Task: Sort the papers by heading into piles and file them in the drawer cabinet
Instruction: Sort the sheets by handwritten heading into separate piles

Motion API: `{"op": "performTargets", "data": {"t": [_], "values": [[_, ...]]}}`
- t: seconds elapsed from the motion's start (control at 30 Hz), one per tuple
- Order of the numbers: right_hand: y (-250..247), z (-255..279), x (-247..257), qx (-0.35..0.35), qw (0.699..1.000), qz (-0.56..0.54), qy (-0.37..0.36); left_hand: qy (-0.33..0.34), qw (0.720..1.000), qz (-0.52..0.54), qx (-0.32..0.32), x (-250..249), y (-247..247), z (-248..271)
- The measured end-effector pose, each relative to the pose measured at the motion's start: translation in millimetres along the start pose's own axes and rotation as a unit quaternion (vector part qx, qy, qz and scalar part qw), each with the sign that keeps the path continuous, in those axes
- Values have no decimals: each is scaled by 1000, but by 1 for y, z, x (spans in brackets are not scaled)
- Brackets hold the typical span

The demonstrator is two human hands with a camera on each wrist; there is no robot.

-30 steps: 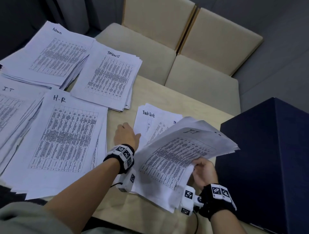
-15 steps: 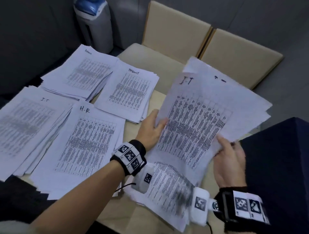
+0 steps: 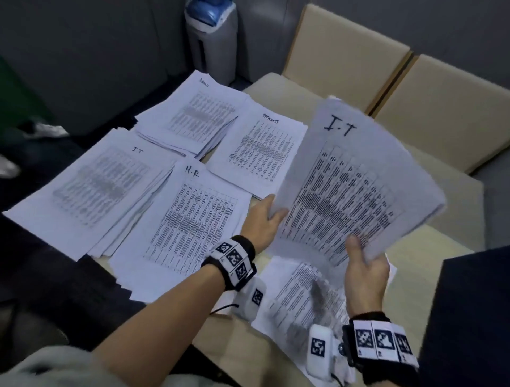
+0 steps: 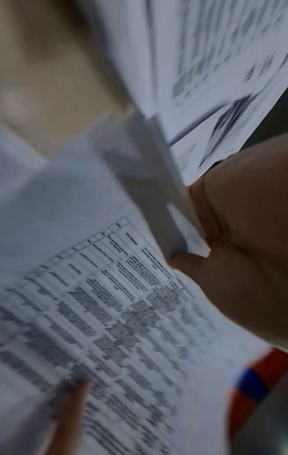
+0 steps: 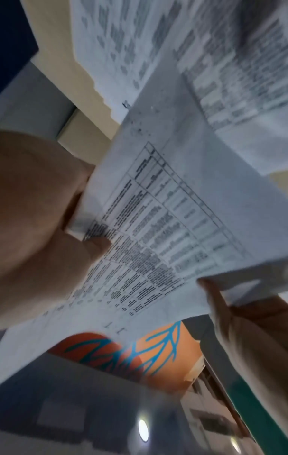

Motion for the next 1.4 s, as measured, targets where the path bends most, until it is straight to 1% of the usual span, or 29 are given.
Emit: {"op": "performTargets", "data": {"t": [0.07, 0.13, 0.2, 0.27, 0.33, 0.4, 0.47, 0.57, 0.67, 0.7, 0.73, 0.77, 0.8, 0.83, 0.87, 0.9, 0.93, 0.97, 1.03, 1.1, 1.13, 1.17, 1.2, 1.23, 1.27, 1.3, 1.33, 1.4], "values": [[20, 2, 4, 27, 999, 3, -17, 1, 1000, 12, -27, -1, -39, 0], [46, 4, -2, 60, 998, -10, 6, -4, 998, 8, -68, 6, -90, 1], [77, 9, -15, 100, 993, 0, 58, -32, 993, -2, -115, 23, -150, 4], [110, 17, -35, 148, 982, 43, 110, -72, 986, -3, -150, 42, -206, 11], [140, 28, -58, 186, 965, 86, 165, -109, 981, -14, -160, 59, -260, 20], [161, 39, -78, 218, 943, 156, 195, -145, 976, -42, -157, 78, -311, 29], [174, 44, -88, 216, 934, 212, 191, -174, 968, -95, -155, 98, -364, 36], [181, 49, -96, 200, 928, 256, 181, -209, 942, -209, -160, 129, -432, 41], [183, 48, -96, 208, 915, 266, 222, -243, 926, -252, -139, 154, -471, 33], [181, 47, -94, 199, 915, 255, 242, -253, 922, -262, -134, 159, -476, 28], [178, 46, -88, 187, 918, 236, 259, -267, 911, -286, -130, 163, -478, 23], [173, 46, -82, 168, 924, 217, 267, -274, 894, -328, -138, 162, -478, 18], [168, 44, -75, 152, 931, 201, 263, -275, 869, -379, -161, 160, -477, 12], [162, 42, -70, 136, 939, 189, 255, -264, 849, -412, -199, 153, -472, 7], [155, 40, -67, 121, 945, 181, 245, -243, 842, -421, -235, 142, -462, 1], [148, 38, -66, 104, 950, 176, 238, -212, 848, -414, -252, 132, -449, -7], [138, 37, -66, 88, 953, 173, 234, -177, 863, -405, -246, 119, -432, -17], [128, 38, -67, 73, 953, 174, 239, -145, 881, -393, -221, 108, -410, -27], [103, 40, -73, 43, 950, 187, 246, -78, 920, -360, -130, 84, -355, -44], [77, 43, -75, 16, 944, 222, 245, -22, 949, -314, -31, 58, -286, -52], [65, 43, -76, 7, 938, 245, 244, 0, 956, -291, 21, 45, -249, -53], [51, 43, -78, -6, 934, 260, 246, 14, 958, -275, 77, 35, -211, -53], [39, 43, -79, -20, 933, 262, 246, 21, 954, -268, 134, 26, -175, -51], [26, 40, -82, -39, 931, 266, 247, 22, 945, -270, 182, 21, -141, -48], [14, 37, -84, -56, 926, 277, 249, 16, 936, -276, 216, 19, -109, -46], [1, 33, -86, -71, 916, 302, 253, 4, 930, -286, 233, 20, -80, -44], [-12, 28, -89, -87, 905, 328, 256, -14, 924, -300, 237, 23, -55, -42], [-34, 18, -95, -122, 877, 368, 284, -54, 910, -340, 230, 35, -15, -36]]}}
Point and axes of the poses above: each hand's wrist, its own z-axis away from the middle knuckle, its own y-axis out of the palm, x = y × z, the point moved 4 cm from there along -z, towards the middle knuckle, and after that the axes turned 1 degree about x, right-handed, at the moved point
